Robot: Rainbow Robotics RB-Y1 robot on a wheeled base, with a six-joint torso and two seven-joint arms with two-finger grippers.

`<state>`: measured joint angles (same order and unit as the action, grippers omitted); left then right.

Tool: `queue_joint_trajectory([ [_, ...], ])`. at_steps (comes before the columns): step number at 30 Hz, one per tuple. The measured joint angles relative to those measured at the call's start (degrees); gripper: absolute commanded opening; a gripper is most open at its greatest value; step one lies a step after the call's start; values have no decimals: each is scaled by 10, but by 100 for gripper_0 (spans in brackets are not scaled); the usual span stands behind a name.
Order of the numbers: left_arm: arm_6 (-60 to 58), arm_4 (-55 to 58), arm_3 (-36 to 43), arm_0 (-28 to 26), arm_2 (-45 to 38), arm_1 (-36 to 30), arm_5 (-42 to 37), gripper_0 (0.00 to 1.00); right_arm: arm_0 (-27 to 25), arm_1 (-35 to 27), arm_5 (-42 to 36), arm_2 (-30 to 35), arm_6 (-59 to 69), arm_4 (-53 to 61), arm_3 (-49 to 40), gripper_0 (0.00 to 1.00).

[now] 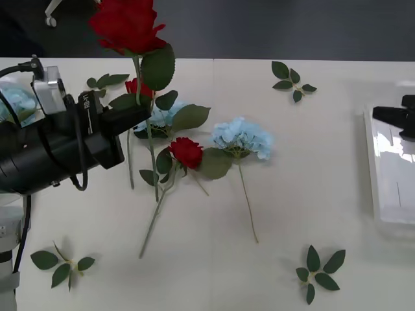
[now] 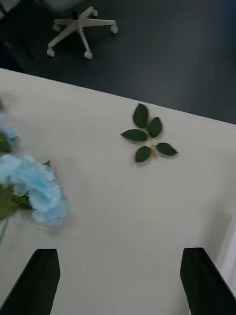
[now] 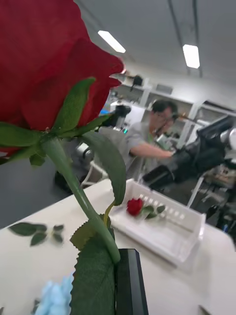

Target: Put the red flowers into the right box and the blue flowers into the left box

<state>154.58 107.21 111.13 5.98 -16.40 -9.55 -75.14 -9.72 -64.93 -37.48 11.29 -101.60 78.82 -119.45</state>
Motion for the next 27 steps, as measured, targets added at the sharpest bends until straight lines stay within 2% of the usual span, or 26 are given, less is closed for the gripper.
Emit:
queue_joint_trajectory([
  [5, 0, 64, -3, 0, 15, 0, -35, 0, -99, -1, 47, 0, -66, 79, -76, 72],
  [8, 0, 91, -3, 0, 22, 2, -55, 0, -140, -8, 64, -1, -129, 101, -113, 72],
  [13, 0, 103, -3, 2, -14, 53, -138, 0, -158, -34, 87, -45, -235, 147, -147, 72],
  [15, 0, 100, -3, 7, -42, 86, -167, 0, -138, -41, 101, -92, -270, 160, -149, 72],
  [18, 0, 79, -3, 20, -70, 115, -200, 0, -77, -49, 135, -192, -317, 178, -146, 72],
  [24, 0, 23, -3, 60, -75, 114, -248, 0, 109, -49, 185, -414, -372, 245, -107, 73],
  [27, 0, -1, -3, 81, -78, 113, -266, 0, 189, -34, 192, -493, -406, 286, -81, 73],
])
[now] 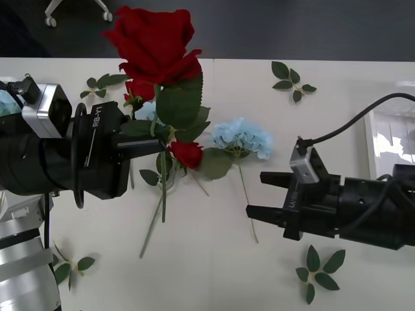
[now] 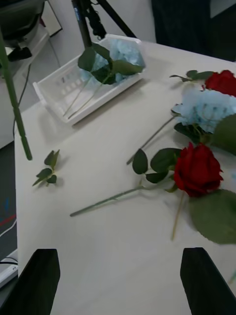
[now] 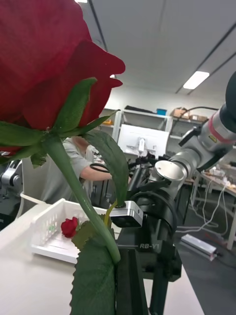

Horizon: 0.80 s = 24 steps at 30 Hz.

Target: Put the red flowers into the right box and the blue flowers into the left box

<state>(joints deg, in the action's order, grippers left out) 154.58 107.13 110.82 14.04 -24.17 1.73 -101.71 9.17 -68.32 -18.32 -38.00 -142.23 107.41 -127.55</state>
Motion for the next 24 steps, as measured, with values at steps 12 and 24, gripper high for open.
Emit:
queue_joint_trajectory([
  [12, 0, -27, 15, 18, 0, -21, -1, 0, 112, 121, 45, -96, -104, 111, 61, 72],
  [24, 0, -27, 15, 18, 0, -21, -1, 0, 133, 139, 63, -127, -114, 120, 62, 72],
])
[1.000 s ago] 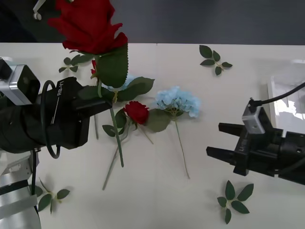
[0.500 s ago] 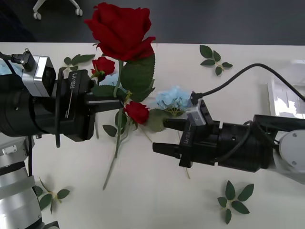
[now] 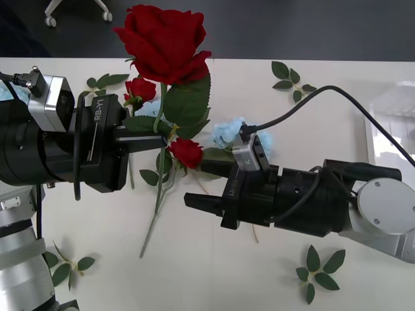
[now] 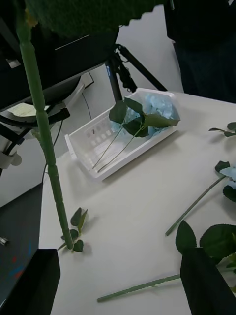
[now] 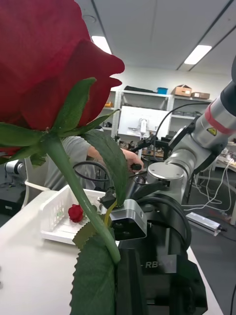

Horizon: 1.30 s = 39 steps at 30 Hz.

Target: Put the red flowers into the right box and the blue flowers into the left box

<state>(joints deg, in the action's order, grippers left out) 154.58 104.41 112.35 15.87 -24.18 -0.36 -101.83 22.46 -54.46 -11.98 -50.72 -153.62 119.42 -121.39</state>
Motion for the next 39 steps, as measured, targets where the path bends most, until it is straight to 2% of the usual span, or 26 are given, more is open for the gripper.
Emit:
queue_joint_trajectory([
  [16, 0, 0, 0, 0, 0, 0, 0, 0, 1, 79, 1, 0, 0, 13, 1, 73],
  [22, 0, 0, 0, 0, 0, 0, 0, 0, 20, 101, 20, -10, 0, 13, 13, 72],
  [24, 0, 0, 0, 0, 0, 0, 0, 0, 29, 107, 22, -20, 0, 13, 22, 50],
  [25, 0, 0, 0, 0, 0, 0, 0, 0, 32, 110, 22, -23, 0, 13, 27, 31],
  [26, 0, 0, 0, 0, 0, 0, 0, 0, 35, 113, 22, -26, 0, 13, 32, 17],
  [28, 0, 0, 0, 0, 0, 0, 0, 0, 37, 118, 22, -27, 0, 13, 40, 5],
  [30, 0, 0, 0, 0, 0, 0, 0, 0, 37, 120, 22, -27, 0, 13, 45, 0],
  [39, 0, 0, 0, 0, 0, 0, 0, 0, 37, 120, 11, -27, 0, 33, 46, 0],
])
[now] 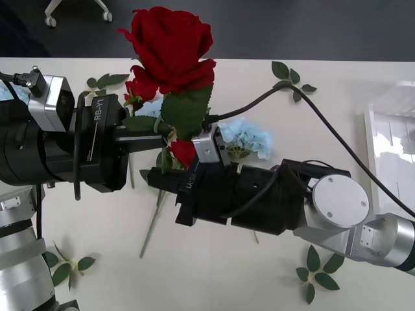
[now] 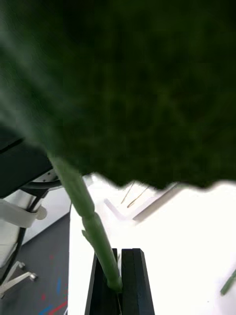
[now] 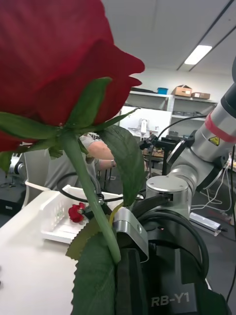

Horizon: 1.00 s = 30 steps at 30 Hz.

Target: Put the red flowers into the right box and the blue flowers into the left box

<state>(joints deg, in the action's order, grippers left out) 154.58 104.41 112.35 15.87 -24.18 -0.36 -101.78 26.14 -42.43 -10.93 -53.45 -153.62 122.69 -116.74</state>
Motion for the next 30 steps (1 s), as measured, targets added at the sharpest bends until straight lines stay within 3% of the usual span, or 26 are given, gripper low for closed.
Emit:
queue_joint_trajectory([
  [4, 0, 0, 0, 0, 0, 0, 0, 0, 0, 0, 1, 0, 0, 0, 0, 0],
  [5, 0, 0, 0, 0, 0, 0, 0, 12, 0, 0, 1, 0, 0, 1, 0, 0],
  [6, 0, 0, 0, 0, 0, 0, 0, 33, 0, 0, 1, 0, 0, 4, 0, 0],
  [8, 0, 0, 0, 0, 0, 0, 0, 88, 0, 0, 1, 0, 0, 10, 0, 0],
  [9, 0, 0, 0, 0, 0, 0, 0, 99, 0, 0, 1, 0, 0, 12, 0, 0],
  [21, 0, 0, 0, 0, 0, 0, 0, 100, 0, -34, 1, 3, 0, 35, -3, 0],
  [30, 0, 0, 0, 0, 0, 0, 0, 100, 0, -169, 4, 55, 0, 121, -56, 0],
])
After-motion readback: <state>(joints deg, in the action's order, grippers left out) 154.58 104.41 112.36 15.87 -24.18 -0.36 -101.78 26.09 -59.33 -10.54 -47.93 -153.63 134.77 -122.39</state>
